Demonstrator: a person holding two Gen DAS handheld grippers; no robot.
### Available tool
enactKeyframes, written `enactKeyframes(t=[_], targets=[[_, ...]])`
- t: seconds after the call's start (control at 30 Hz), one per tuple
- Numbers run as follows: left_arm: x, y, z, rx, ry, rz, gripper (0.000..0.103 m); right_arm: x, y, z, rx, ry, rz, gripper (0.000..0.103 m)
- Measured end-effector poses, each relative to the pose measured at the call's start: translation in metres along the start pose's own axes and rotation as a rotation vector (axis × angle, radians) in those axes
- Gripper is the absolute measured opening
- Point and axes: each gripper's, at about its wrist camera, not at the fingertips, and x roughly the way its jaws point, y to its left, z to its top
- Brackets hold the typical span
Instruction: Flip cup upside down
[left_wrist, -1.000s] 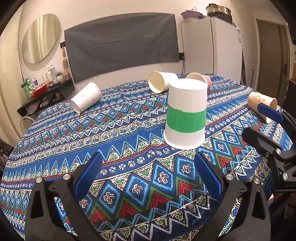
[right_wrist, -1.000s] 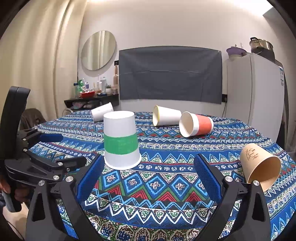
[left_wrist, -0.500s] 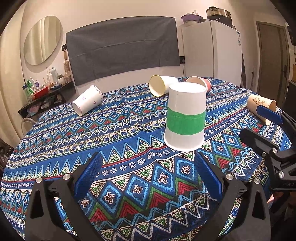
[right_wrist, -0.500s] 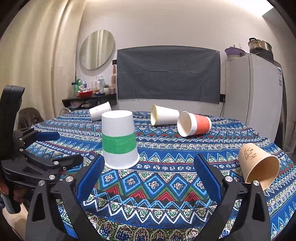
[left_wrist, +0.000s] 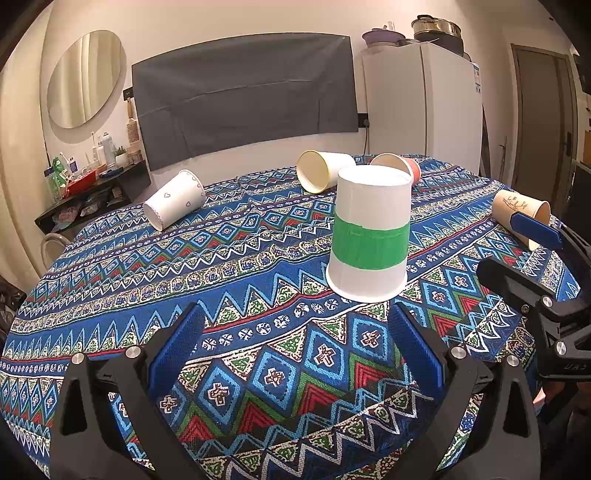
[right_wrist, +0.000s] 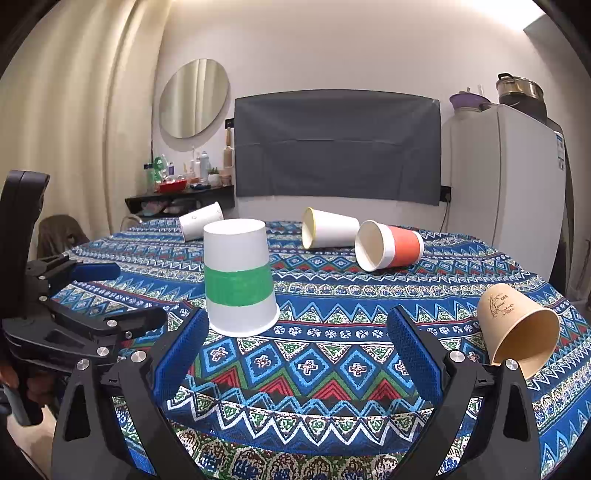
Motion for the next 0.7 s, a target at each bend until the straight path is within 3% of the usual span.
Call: enactKeyframes(t=[0.7], targets=[[-0.0009, 0.0003, 0.0005, 0.005, -0.006, 0.000, 0.097, 0.0014, -0.0007, -0.0007, -0.002, 0.008, 0.000, 0.093]])
